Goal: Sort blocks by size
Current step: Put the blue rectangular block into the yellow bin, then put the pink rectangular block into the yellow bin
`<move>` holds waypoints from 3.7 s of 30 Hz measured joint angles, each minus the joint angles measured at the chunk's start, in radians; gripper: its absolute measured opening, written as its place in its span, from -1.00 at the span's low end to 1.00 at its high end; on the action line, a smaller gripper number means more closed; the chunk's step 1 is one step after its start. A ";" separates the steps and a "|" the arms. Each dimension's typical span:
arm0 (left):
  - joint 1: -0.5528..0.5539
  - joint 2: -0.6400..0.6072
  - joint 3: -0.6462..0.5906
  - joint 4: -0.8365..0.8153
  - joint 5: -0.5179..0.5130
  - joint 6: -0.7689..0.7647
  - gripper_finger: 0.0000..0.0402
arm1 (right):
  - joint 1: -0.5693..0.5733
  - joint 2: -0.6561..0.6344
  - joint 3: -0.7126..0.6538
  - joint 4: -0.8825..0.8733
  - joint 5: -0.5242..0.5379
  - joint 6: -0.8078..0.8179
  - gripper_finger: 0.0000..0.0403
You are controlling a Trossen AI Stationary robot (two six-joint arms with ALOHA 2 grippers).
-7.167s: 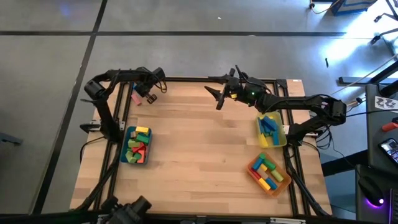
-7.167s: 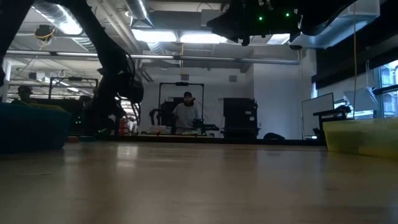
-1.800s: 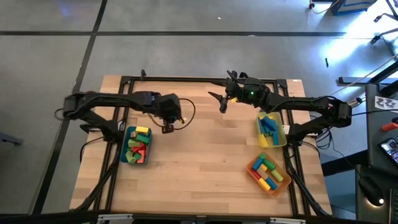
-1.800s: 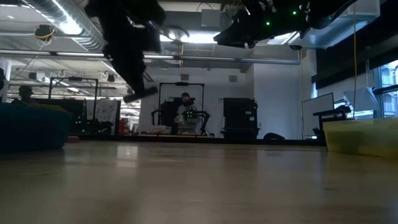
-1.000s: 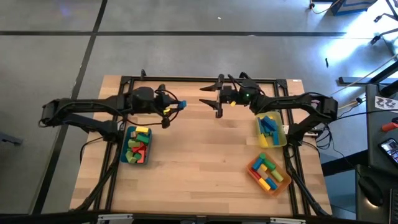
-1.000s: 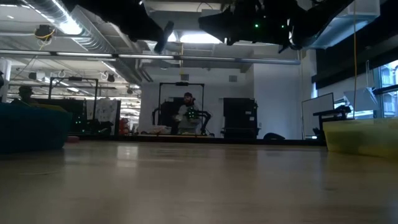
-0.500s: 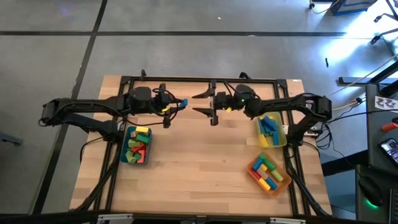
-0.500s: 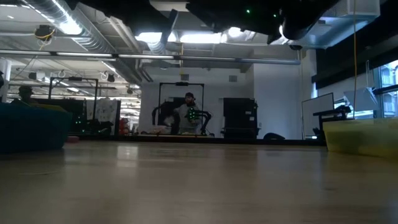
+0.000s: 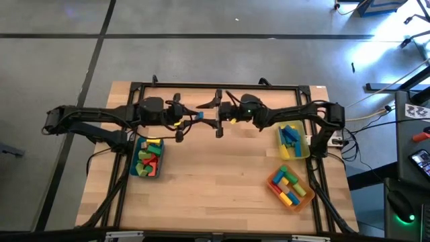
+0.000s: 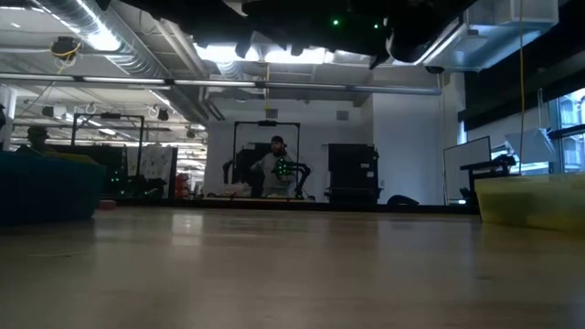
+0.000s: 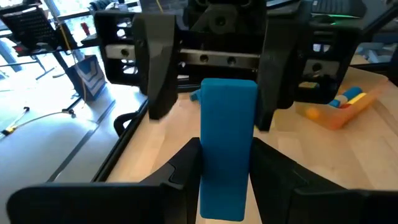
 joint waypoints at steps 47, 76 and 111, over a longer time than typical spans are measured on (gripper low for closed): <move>0.029 -0.037 -0.178 -0.368 -0.007 -0.024 -0.06 | 0.012 -0.381 0.007 -0.865 0.543 -0.012 -0.43; 0.029 -0.037 -0.295 -0.236 -0.008 -0.050 -0.06 | 0.010 -0.484 -0.121 -2.157 0.502 1.046 -0.39; 0.040 -0.037 -0.191 -0.275 -0.100 -0.202 -0.06 | 0.010 -0.484 -0.038 -1.570 0.868 0.573 0.40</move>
